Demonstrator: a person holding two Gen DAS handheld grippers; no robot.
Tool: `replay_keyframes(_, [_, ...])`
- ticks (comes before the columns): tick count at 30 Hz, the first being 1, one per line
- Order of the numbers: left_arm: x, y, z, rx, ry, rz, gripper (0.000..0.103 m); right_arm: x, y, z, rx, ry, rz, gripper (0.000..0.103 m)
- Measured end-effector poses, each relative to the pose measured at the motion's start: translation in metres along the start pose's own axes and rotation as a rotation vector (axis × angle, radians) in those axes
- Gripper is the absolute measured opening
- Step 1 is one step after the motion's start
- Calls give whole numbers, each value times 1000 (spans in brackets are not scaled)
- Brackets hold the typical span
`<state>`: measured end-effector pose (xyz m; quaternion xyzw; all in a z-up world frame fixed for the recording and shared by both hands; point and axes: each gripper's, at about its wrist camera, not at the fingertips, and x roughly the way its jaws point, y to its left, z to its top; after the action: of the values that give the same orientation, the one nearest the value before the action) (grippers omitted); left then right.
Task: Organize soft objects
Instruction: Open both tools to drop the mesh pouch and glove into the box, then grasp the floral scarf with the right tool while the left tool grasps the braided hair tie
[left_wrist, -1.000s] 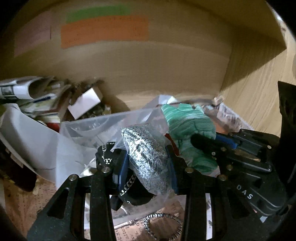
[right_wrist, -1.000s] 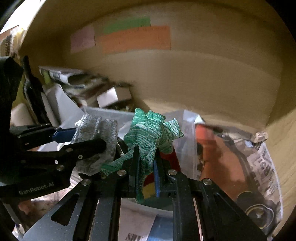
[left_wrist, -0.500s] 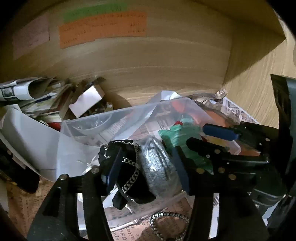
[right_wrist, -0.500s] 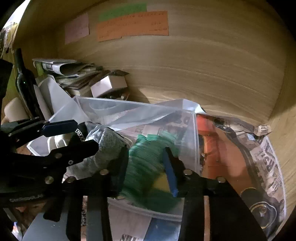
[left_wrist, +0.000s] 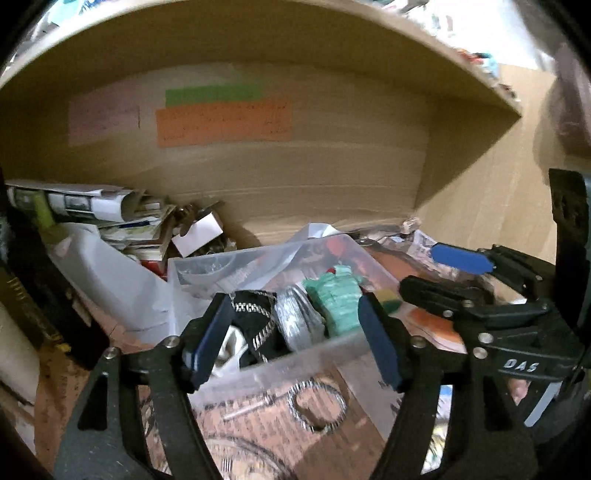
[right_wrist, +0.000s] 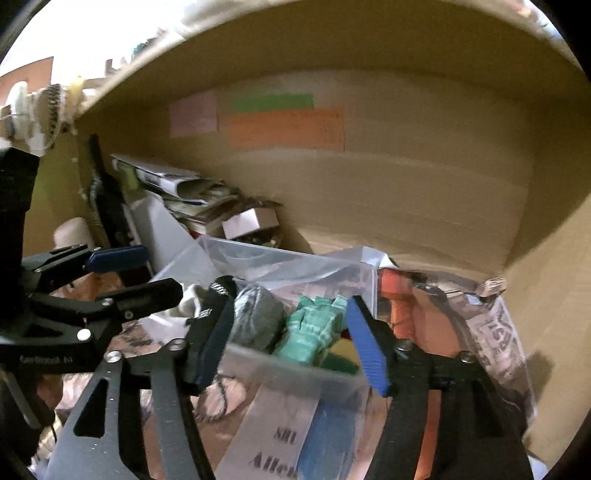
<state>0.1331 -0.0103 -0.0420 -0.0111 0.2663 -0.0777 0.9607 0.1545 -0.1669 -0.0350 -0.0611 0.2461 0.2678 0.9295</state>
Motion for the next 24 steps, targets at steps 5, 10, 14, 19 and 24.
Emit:
replay_keyframes(5, [-33,-5,-24,5,-13,-10,85,-30,10,-21,0,-8,4,71])
replay_keyframes(10, [-52,-12,-53,17,6,1,85,-46,22,-50,2,14,-3,78])
replay_keyframes(14, [-59,-15,-78,11,38,13,88,-48,32,-74,36,52,15,78])
replay_keyframes(19, [-58,-14,-105,-24,102,2,88,-36,43,-107,47,153,30,78])
replay_keyframes(24, [-53,-16,-125,-55,158,-21,88,-19,50,-135,58,253,41,78])
